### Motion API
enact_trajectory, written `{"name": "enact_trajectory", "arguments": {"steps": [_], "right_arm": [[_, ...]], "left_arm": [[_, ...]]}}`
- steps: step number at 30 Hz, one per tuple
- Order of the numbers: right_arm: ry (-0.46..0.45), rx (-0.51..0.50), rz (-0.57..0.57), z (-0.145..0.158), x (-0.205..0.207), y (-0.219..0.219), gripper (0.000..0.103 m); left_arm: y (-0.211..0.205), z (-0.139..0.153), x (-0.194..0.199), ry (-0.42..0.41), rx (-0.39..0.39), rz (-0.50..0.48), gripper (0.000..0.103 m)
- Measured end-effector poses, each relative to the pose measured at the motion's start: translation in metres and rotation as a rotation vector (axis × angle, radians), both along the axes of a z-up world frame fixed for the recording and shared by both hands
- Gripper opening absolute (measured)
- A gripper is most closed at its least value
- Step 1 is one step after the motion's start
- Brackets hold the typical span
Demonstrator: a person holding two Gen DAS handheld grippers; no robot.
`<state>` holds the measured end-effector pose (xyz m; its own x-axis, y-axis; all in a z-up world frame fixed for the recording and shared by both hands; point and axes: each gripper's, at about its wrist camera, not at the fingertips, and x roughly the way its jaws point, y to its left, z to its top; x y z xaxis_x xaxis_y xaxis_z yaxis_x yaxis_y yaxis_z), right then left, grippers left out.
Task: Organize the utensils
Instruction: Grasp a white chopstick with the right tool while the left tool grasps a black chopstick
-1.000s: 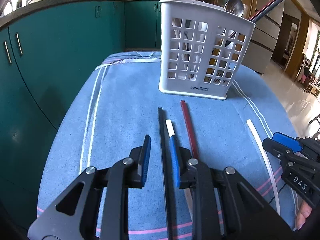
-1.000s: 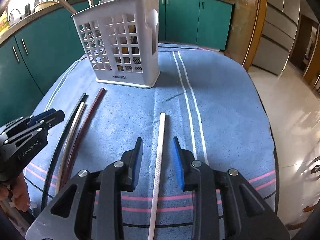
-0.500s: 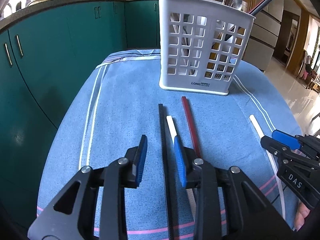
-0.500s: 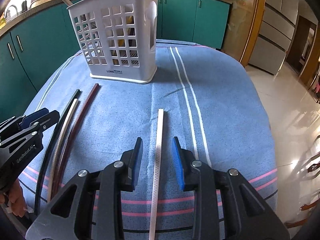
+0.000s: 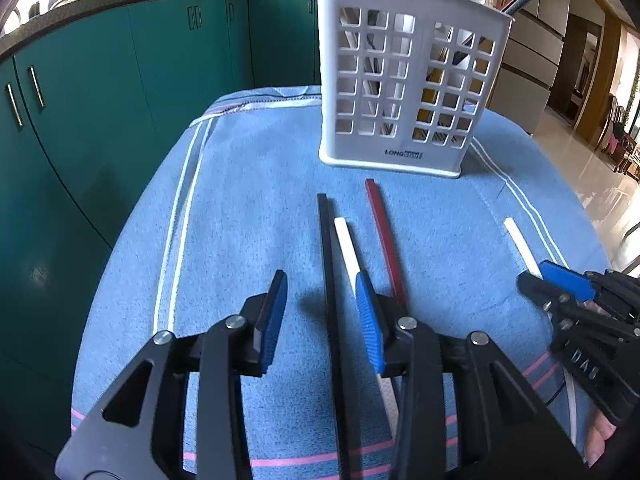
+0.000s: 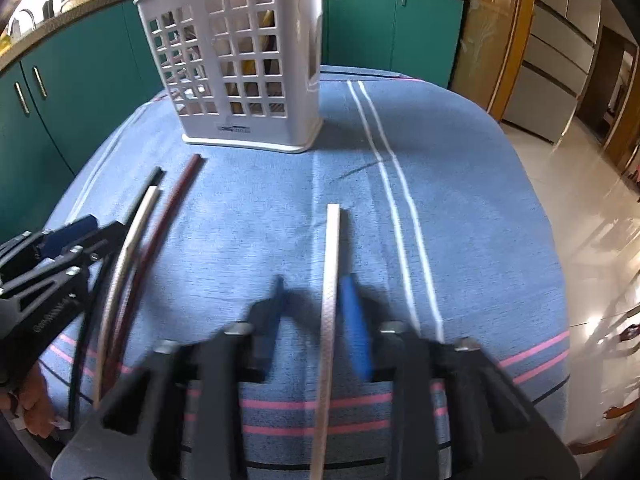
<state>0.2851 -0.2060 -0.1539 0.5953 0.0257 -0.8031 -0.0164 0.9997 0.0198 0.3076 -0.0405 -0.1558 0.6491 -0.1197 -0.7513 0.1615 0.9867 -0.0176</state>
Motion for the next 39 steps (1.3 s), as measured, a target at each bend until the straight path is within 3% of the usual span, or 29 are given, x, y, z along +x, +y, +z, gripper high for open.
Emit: {"name": "enact_trajectory", "arguments": {"steps": [2,4,12,17,20,26,31,39], "right_arm": [[-0.004,0.011,0.017,0.0,-0.001,0.003,0.007],[-0.006,0.015,0.035,-0.001,-0.002,0.009,0.007],[0.029,0.1,0.089,0.0,-0.007,0.024,0.007],[0.033,0.08,0.101,0.0,-0.01,0.028,0.009],[0.034,0.064,0.098,0.003,-0.007,0.026,0.023],[0.058,0.012,0.094,0.009,0.008,0.028,0.023],[0.088,-0.054,0.121,0.008,0.023,0.038,0.023],[0.124,-0.053,0.123,0.002,0.042,0.041,0.023]], "left_arm": [[0.002,-0.001,0.0,0.01,-0.019,-0.003,0.029],[0.005,-0.004,0.003,0.037,-0.041,0.002,0.017],[0.013,-0.005,-0.011,0.047,-0.045,-0.011,0.007],[0.029,-0.001,-0.02,0.066,-0.077,0.001,0.007],[0.034,0.006,-0.015,0.052,-0.079,0.011,0.008],[0.031,0.011,0.019,0.079,-0.033,0.016,0.025],[0.019,0.004,0.046,0.123,-0.007,-0.013,0.025],[0.011,-0.004,0.059,0.148,0.008,-0.02,0.025]]}}
